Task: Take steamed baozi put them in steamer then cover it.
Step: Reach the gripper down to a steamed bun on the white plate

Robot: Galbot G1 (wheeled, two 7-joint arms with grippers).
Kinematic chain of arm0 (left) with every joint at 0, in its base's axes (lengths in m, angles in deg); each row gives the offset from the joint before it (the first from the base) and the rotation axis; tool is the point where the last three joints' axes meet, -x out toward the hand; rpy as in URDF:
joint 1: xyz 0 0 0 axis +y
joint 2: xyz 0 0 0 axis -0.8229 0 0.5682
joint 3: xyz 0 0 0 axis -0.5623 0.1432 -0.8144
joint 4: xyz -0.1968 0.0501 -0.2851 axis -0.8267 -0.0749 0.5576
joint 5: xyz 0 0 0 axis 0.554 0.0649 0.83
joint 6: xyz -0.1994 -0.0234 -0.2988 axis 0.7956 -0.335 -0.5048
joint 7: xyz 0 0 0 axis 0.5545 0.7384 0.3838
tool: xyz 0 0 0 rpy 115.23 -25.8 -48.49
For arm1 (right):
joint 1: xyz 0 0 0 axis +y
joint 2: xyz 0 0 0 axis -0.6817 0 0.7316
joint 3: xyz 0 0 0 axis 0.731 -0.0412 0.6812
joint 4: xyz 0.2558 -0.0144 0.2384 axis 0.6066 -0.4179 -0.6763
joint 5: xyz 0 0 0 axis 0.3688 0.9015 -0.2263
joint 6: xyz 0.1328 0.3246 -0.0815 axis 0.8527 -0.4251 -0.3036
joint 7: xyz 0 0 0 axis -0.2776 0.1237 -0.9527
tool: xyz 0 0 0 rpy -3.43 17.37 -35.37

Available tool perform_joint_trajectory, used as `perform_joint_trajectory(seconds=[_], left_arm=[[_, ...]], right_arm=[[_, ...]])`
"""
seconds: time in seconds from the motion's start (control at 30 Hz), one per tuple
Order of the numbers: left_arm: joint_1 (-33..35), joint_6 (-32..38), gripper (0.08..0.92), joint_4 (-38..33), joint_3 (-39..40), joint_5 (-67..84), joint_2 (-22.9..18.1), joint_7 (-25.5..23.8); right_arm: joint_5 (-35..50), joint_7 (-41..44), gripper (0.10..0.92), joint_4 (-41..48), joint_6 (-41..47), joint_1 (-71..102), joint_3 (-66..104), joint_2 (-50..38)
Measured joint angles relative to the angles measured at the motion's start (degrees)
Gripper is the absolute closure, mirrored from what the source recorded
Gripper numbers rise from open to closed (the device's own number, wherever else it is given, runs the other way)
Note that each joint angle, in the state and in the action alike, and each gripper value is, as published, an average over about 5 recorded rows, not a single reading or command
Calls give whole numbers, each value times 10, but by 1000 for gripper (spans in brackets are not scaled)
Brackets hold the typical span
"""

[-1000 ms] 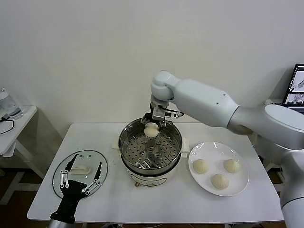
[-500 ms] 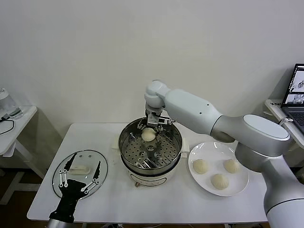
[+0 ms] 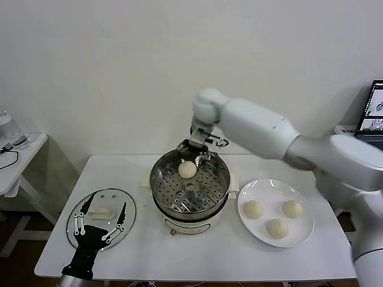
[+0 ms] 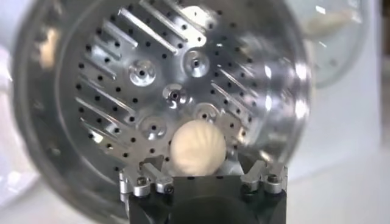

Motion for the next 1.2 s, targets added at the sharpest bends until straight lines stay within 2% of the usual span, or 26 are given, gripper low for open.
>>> perform_joint_trajectory(seconds=[0.2,0.53,0.8,1.2], left_arm=[[-5,-3,177,0,6,-2,4,0],[-13,-10,177,1,15,-4,2,1],[-12,-10,177,3,19,-9,-2,2],[-8,-2,177,4,16,-14,-6,1]], right_arm=[[99,-4,203,-21,101,-35,-53,-99],[183,-39,203,-74,197,-29,-151,-216],[195,-82,203,-93,239,17,-183,-240],[183,-121,203,-79,266,84,-178,-229]])
